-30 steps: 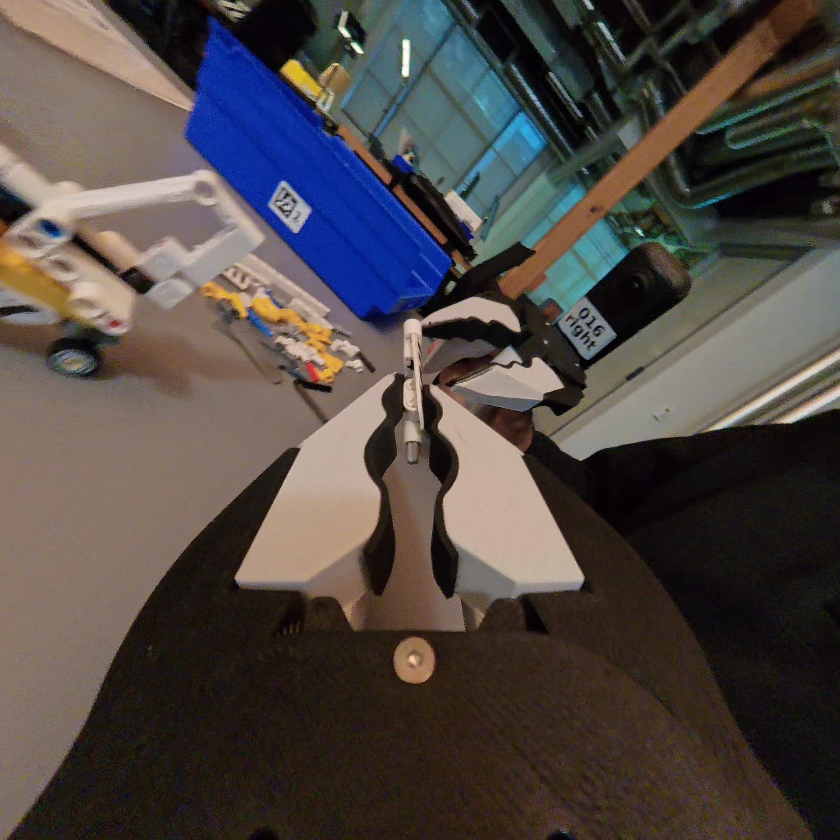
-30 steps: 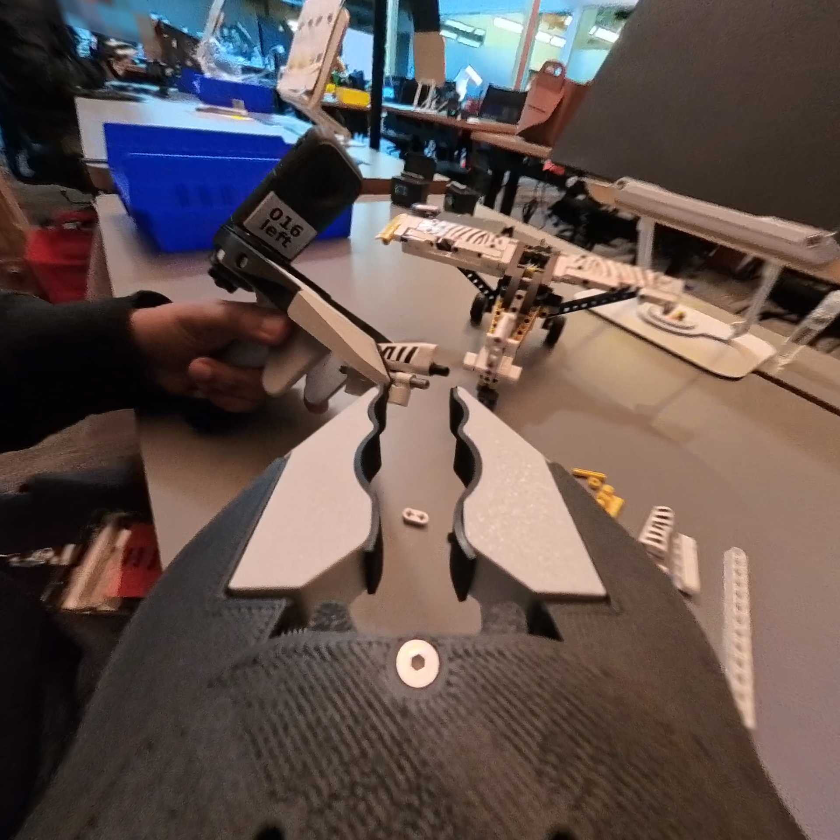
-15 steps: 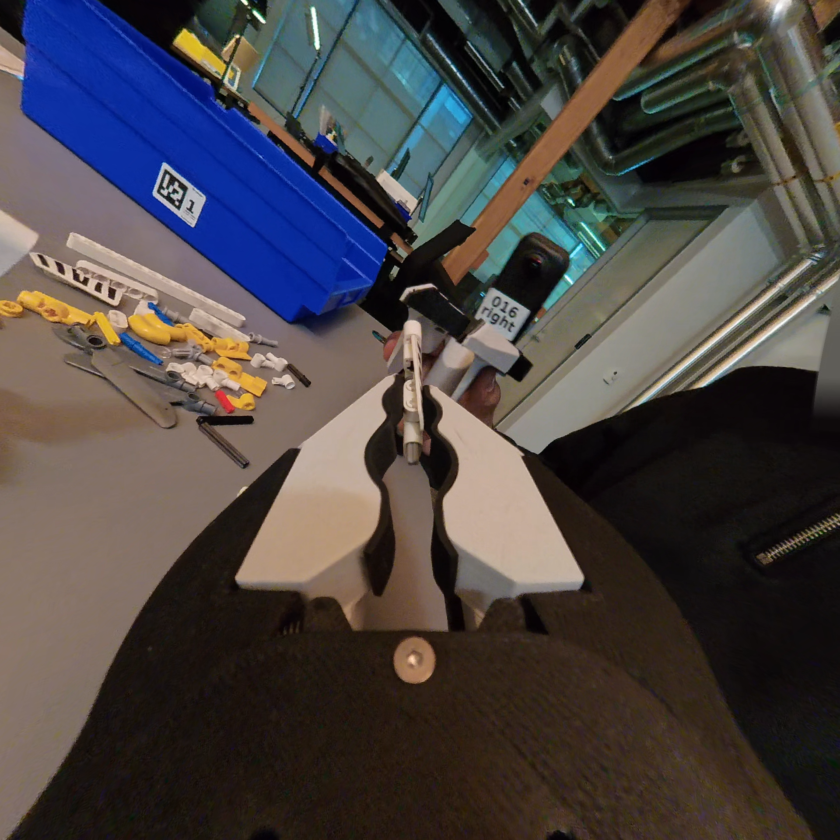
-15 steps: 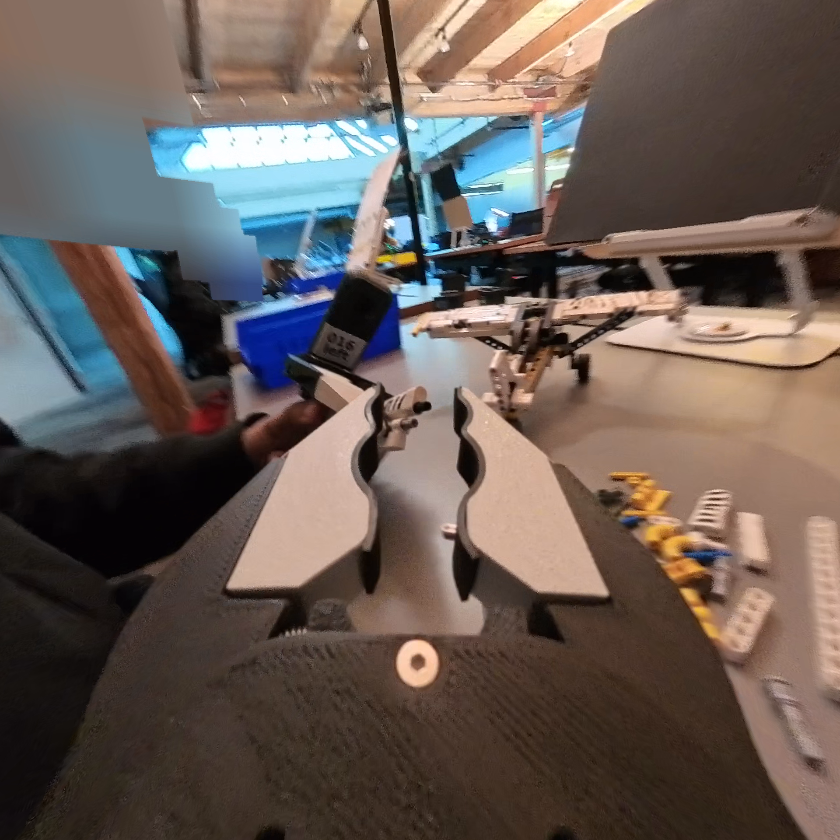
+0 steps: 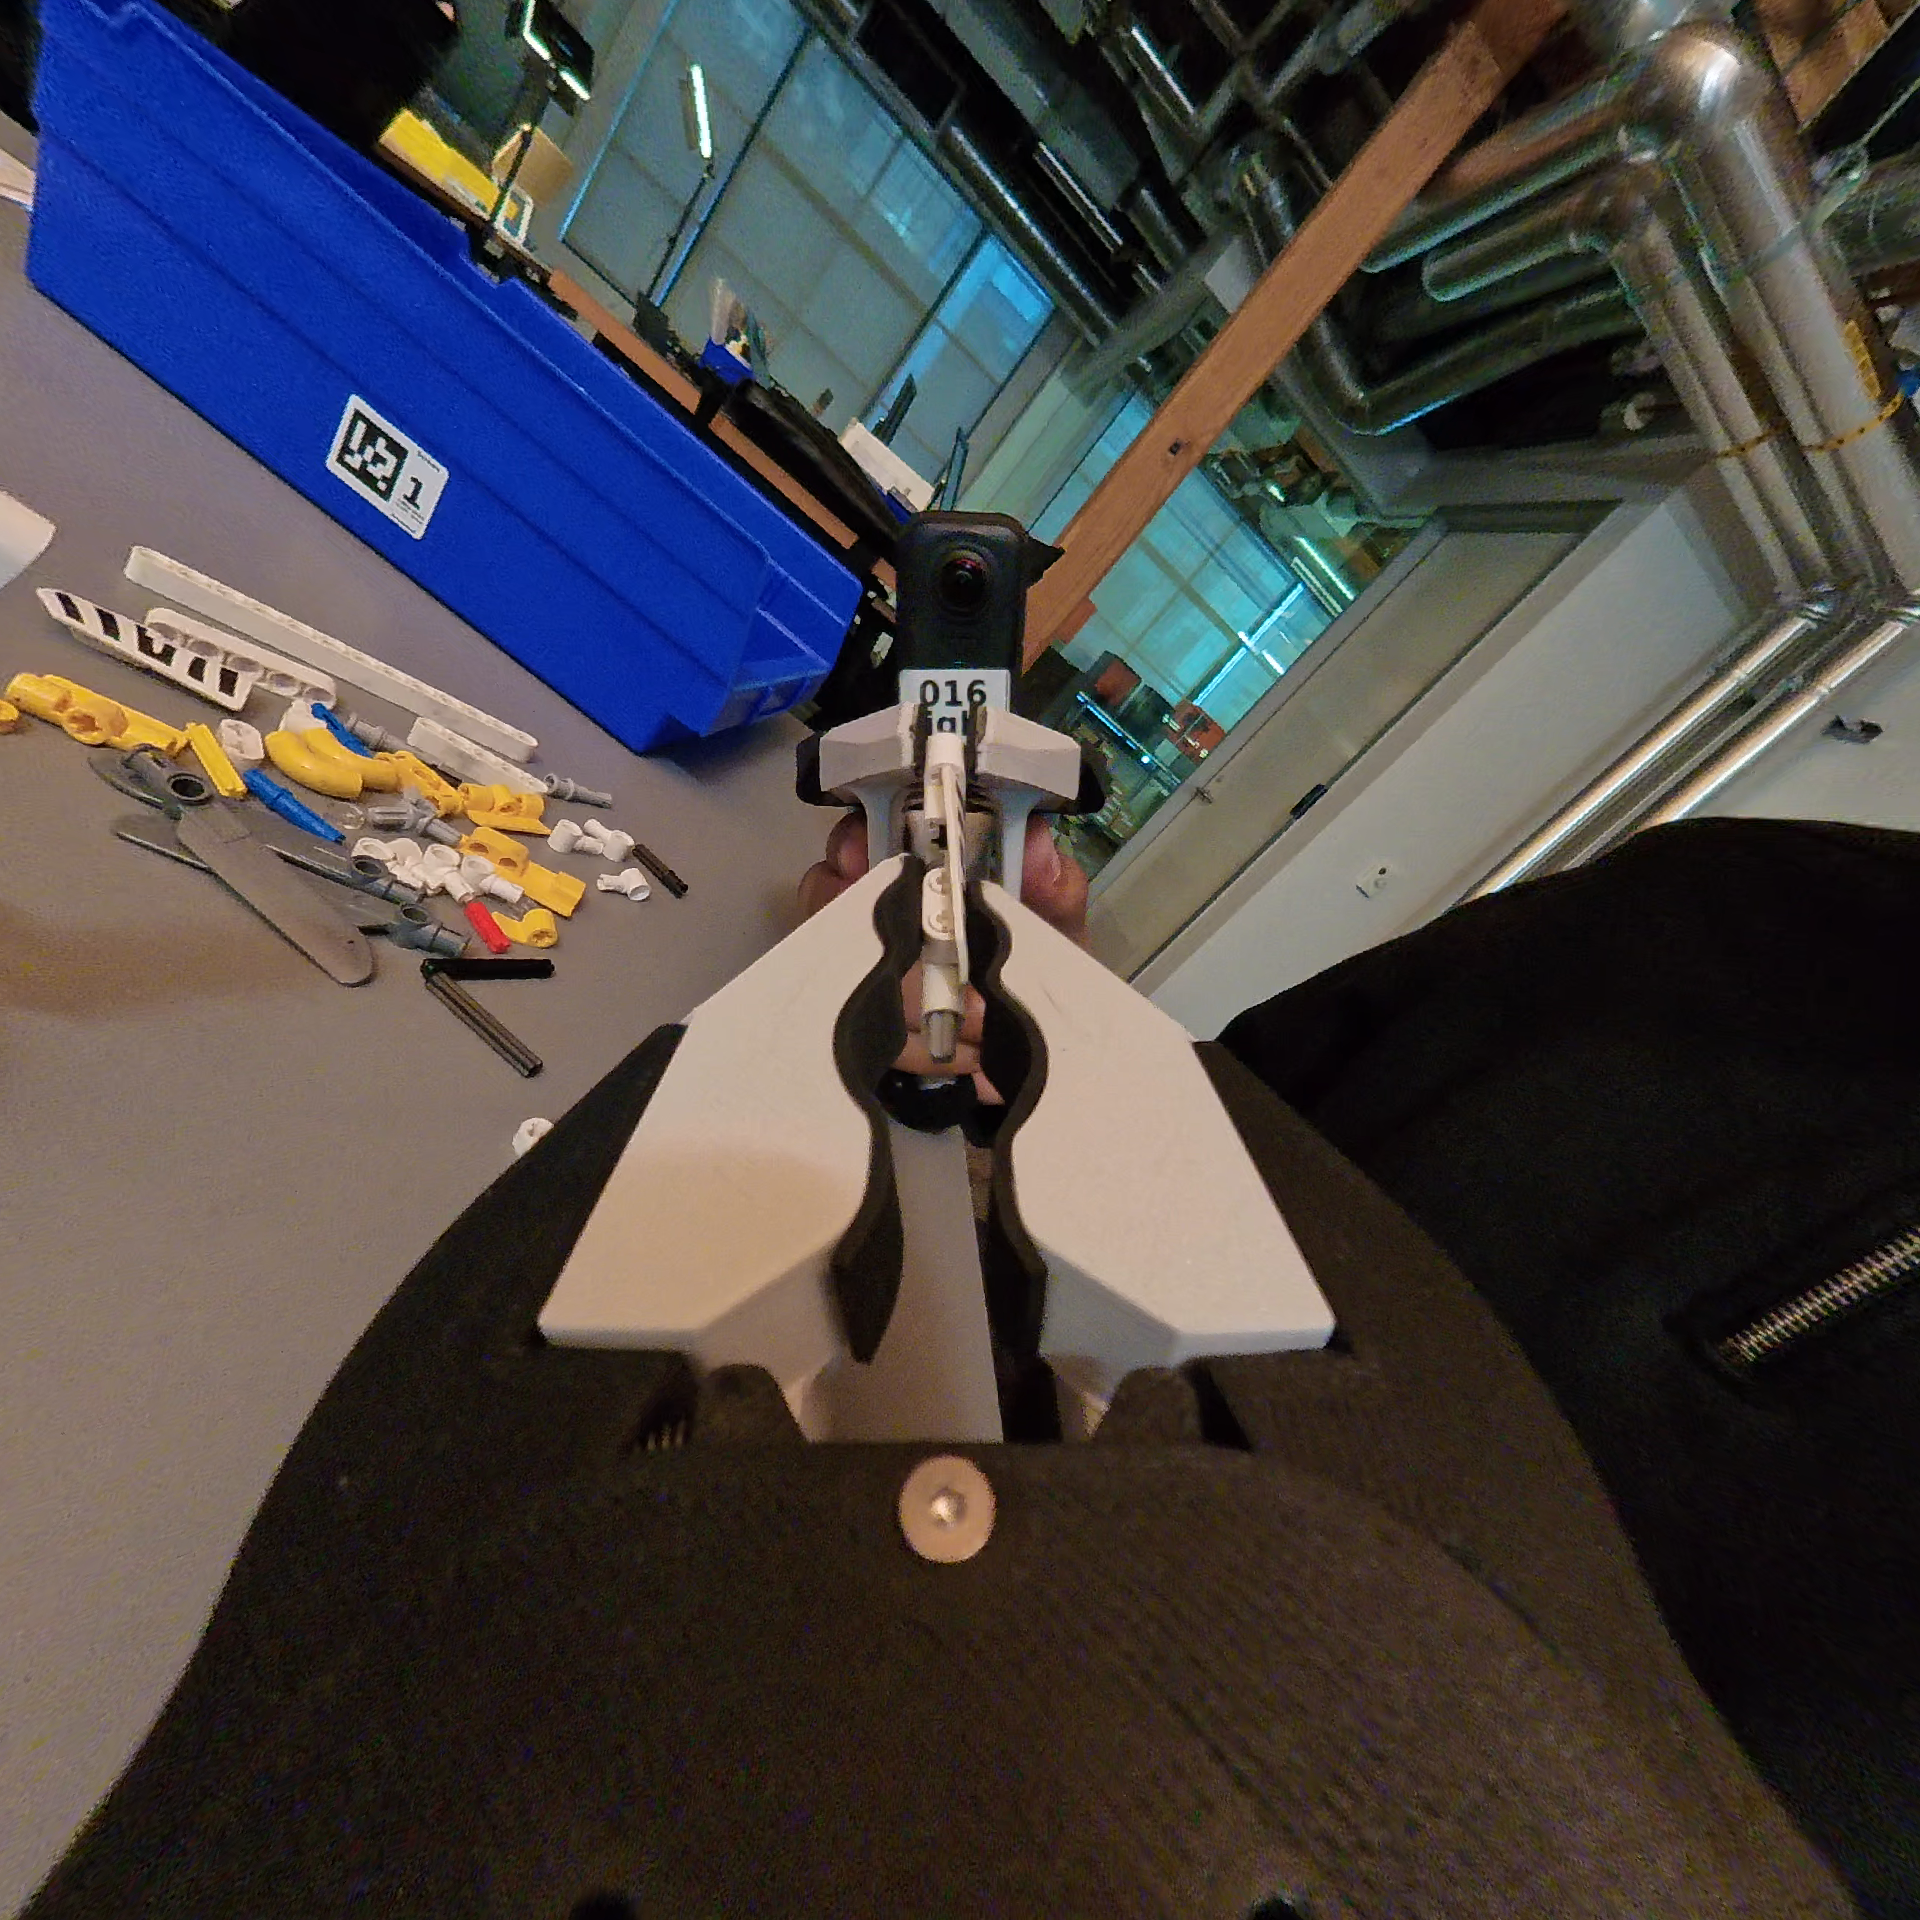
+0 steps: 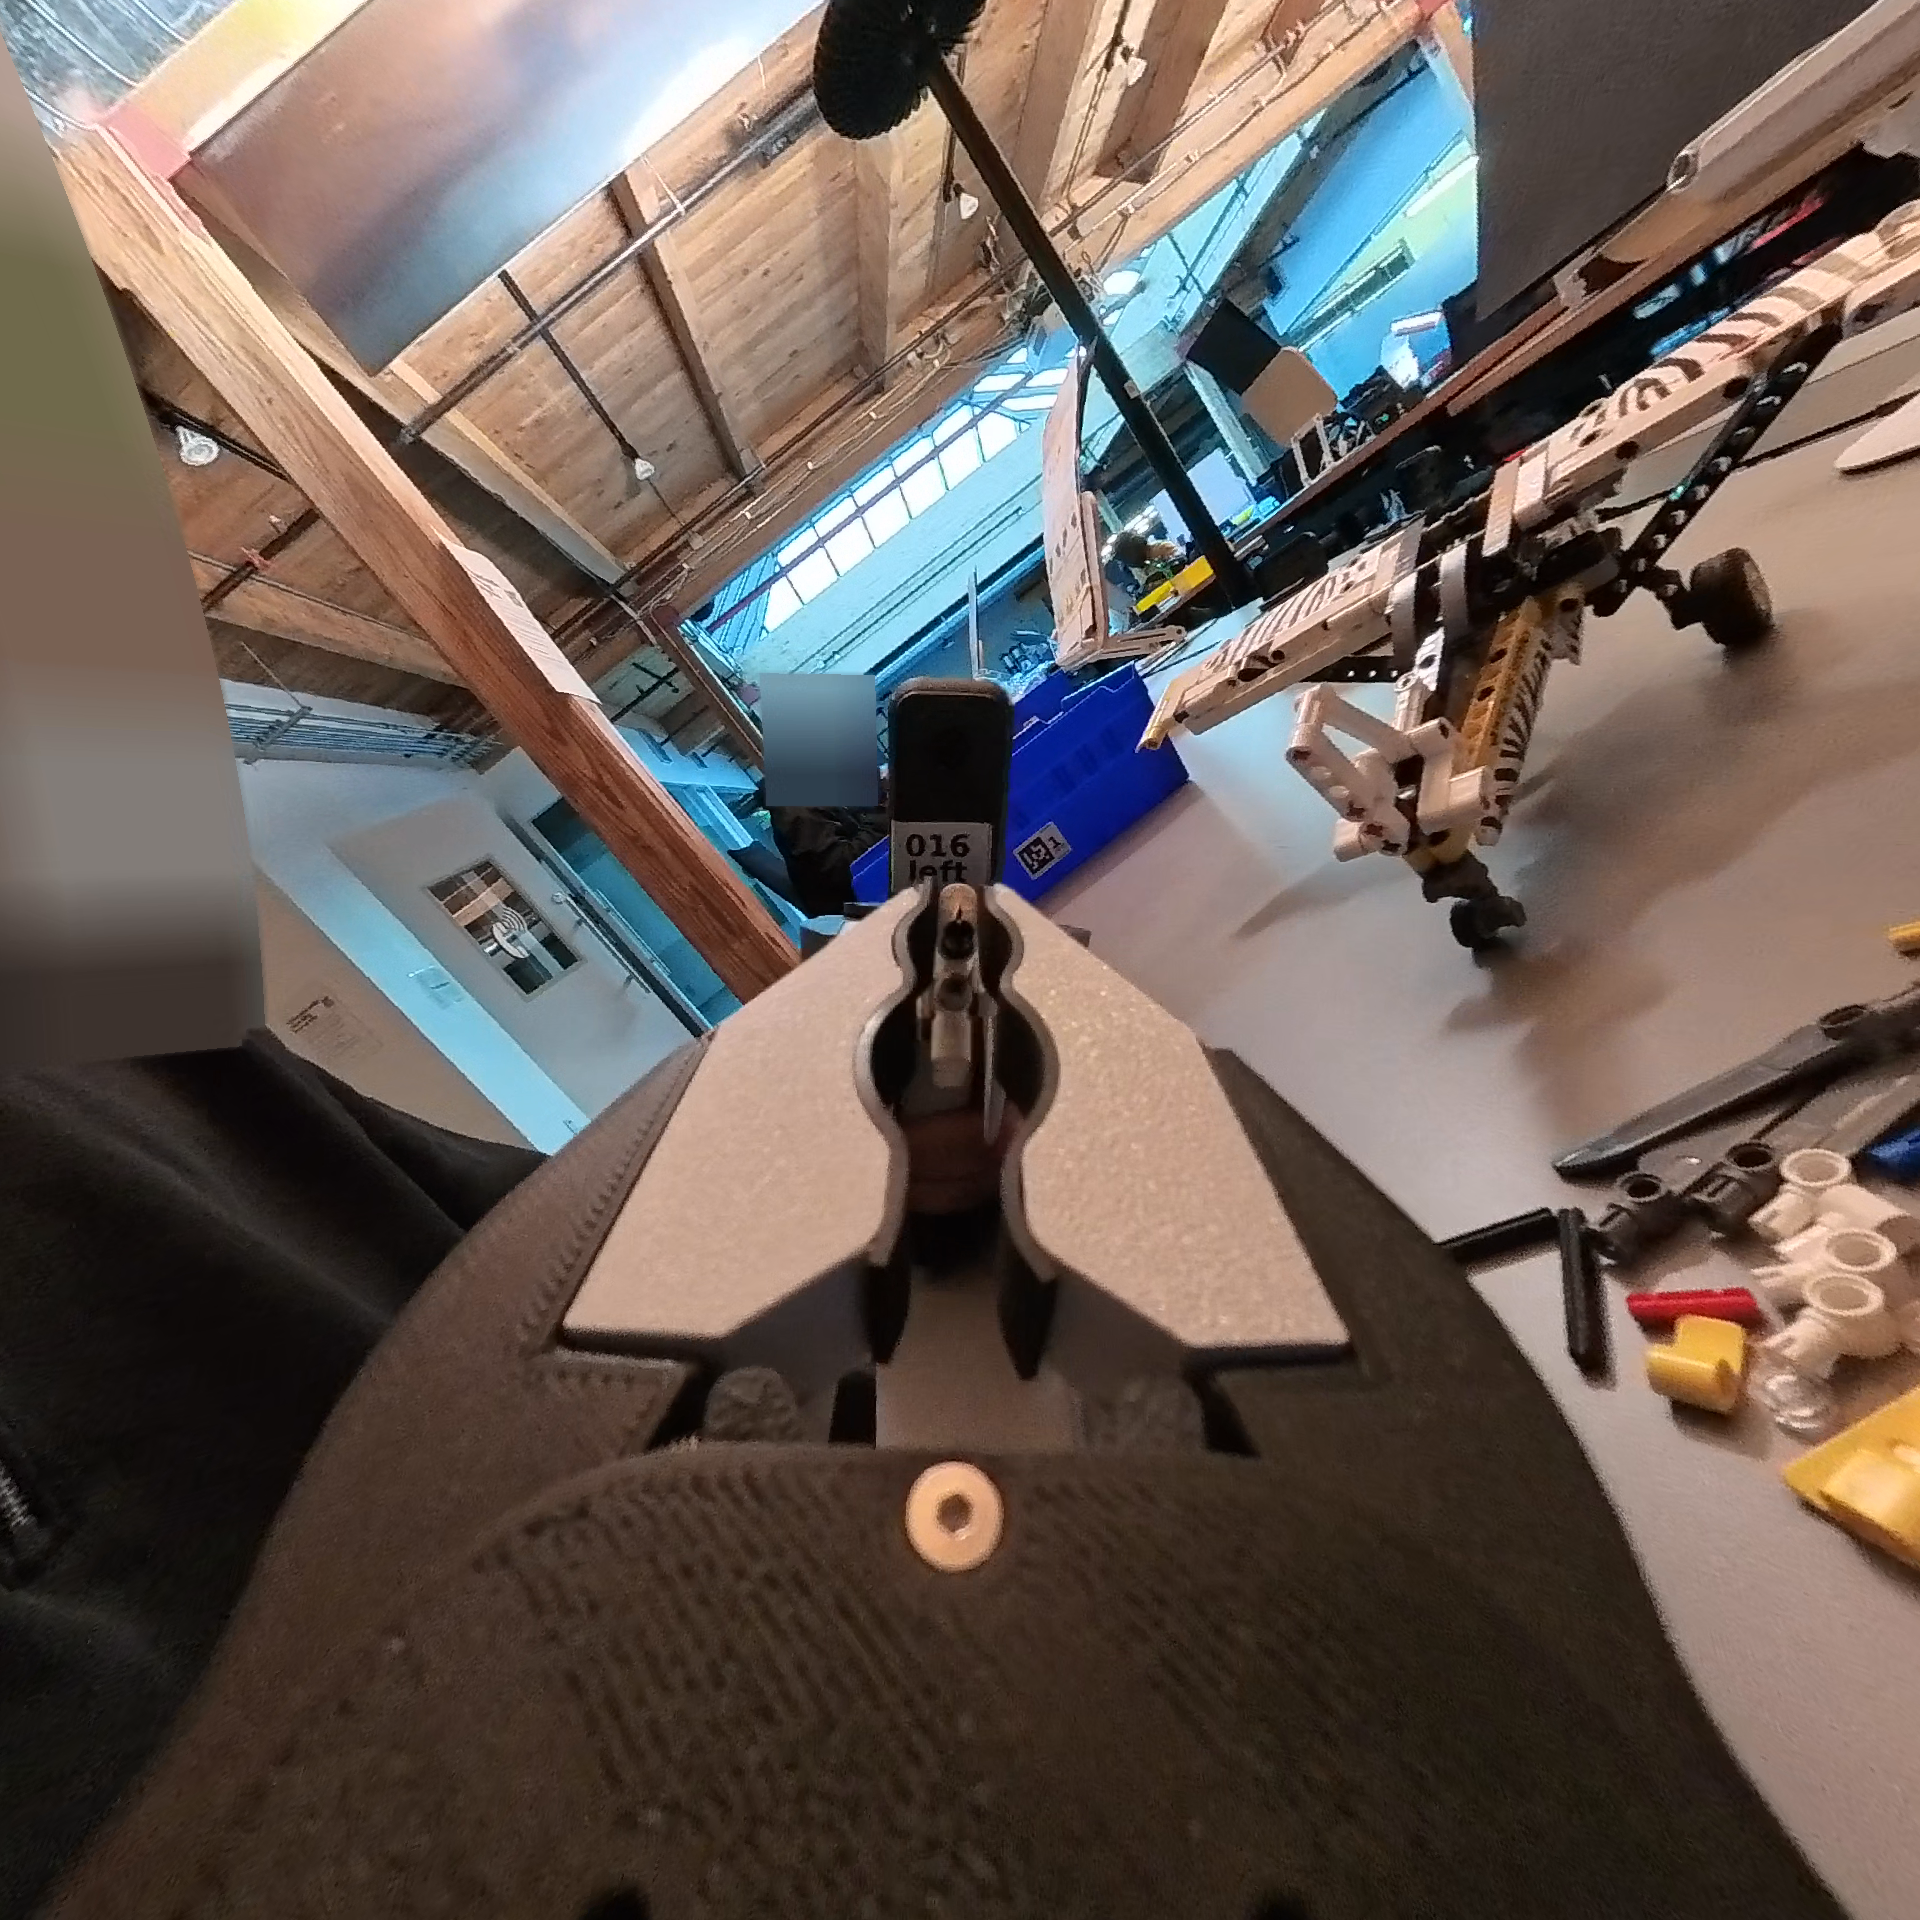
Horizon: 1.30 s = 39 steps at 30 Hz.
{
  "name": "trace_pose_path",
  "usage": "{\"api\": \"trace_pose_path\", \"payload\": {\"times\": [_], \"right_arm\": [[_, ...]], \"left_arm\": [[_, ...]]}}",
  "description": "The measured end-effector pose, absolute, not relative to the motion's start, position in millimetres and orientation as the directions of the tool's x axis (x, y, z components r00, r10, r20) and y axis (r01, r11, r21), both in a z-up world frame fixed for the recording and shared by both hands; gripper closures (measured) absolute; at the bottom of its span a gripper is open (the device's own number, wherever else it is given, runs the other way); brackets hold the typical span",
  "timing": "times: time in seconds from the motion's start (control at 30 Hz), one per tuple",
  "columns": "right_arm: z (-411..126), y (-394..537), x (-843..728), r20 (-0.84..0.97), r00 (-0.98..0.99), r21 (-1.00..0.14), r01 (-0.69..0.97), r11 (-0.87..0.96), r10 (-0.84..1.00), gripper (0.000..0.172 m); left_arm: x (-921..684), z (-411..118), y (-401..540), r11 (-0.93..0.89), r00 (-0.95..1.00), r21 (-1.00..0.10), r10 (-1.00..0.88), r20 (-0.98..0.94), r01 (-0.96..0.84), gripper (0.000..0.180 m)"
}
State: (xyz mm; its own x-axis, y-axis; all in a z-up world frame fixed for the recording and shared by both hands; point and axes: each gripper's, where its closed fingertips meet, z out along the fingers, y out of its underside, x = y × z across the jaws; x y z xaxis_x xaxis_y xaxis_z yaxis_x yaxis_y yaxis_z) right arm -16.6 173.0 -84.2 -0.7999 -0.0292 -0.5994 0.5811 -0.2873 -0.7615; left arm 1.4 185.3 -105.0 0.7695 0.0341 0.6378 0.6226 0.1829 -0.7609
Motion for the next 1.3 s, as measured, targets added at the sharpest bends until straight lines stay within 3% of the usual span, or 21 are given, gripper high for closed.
{"api": "trace_pose_path", "payload": {"times": [0.07,0.17,0.3,0.33,0.43,0.5,0.53,0.8,1.3], "right_arm": [[-86,172,-17,-0.607,-0.794,-0.758,0.588,-0.282,-0.026,0.168],[-88,172,-19,-0.626,-0.779,-0.744,0.608,-0.278,-0.029,0.168],[-90,168,-17,-0.636,-0.77,-0.738,0.625,-0.253,-0.047,0.168],[-90,168,-17,-0.635,-0.771,-0.74,0.624,-0.251,-0.045,0.168],[-90,168,-18,-0.638,-0.769,-0.736,0.624,-0.261,-0.04,0.167],[-86,171,-19,-0.64,-0.766,-0.723,0.627,-0.291,-0.061,0.146],[-85,172,-20,-0.643,-0.762,-0.714,0.632,-0.302,-0.076,0.146],[-91,161,-18,-0.651,-0.758,-0.725,0.638,-0.26,-0.043,0.167],[-80,171,-23,-0.601,-0.799,-0.747,0.553,-0.37,0.018,0.169]], "left_arm": [[1,-104,185,0.193,0.771,-0.761,0.033,0.636,0.62,0.175],[4,-100,183,0.21,0.77,-0.752,-0.009,0.638,0.625,0.154],[-1,-102,182,0.23,0.754,-0.735,0.01,0.657,0.638,0.165],[-4,-103,181,0.236,0.745,-0.728,0.023,0.667,0.644,0.176],[-5,-104,181,0.236,0.739,-0.722,0.026,0.673,0.65,0.176],[-8,-104,180,0.25,0.735,-0.719,0.042,0.677,0.648,0.176],[-10,-104,178,0.265,0.729,-0.712,0.046,0.683,0.65,0.176],[-10,-102,177,0.273,0.729,-0.707,0.03,0.684,0.653,0.176],[-10,-95,185,0.34,0.714,-0.677,0.021,0.7,0.653,0.174]]}}
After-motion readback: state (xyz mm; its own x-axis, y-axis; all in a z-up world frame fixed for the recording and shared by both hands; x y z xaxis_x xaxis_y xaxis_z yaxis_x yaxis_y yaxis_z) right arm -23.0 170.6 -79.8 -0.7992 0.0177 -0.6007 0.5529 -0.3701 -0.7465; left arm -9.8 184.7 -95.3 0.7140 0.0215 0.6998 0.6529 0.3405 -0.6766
